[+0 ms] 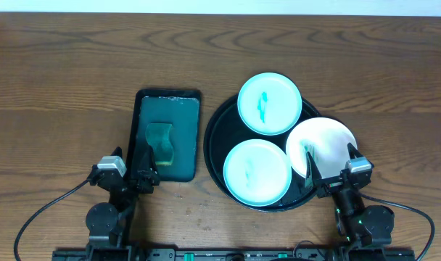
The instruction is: Clean dirty plates on tray and stack at the side
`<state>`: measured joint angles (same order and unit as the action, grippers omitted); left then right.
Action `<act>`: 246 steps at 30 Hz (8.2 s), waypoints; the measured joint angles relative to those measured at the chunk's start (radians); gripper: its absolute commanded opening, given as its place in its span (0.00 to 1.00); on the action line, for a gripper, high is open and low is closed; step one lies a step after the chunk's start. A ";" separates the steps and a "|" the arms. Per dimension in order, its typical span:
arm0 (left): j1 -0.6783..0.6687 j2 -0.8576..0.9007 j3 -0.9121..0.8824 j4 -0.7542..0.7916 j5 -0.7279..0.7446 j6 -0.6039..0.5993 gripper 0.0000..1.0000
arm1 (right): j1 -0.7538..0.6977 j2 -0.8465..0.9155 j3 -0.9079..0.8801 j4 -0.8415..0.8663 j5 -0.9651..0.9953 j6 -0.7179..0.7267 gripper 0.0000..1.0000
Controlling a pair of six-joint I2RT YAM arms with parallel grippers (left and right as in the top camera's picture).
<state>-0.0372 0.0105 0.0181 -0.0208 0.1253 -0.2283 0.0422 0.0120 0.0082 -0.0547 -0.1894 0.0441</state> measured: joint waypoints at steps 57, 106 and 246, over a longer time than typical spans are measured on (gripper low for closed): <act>0.000 1.174 1.146 -1.189 0.261 -0.050 0.95 | 0.064 1.112 0.964 -0.914 -0.263 0.155 0.80; 0.000 1.491 1.003 -0.748 0.183 0.007 0.71 | 0.301 1.442 0.631 -0.422 0.048 0.480 0.01; -0.755 1.982 1.186 -0.446 0.540 -0.406 0.07 | 0.298 1.438 0.630 -0.434 0.112 0.501 0.01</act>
<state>-0.7921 1.9923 1.2037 -0.4667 0.6655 -0.6346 0.3401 1.4502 0.6384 -0.4885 -0.0776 0.5453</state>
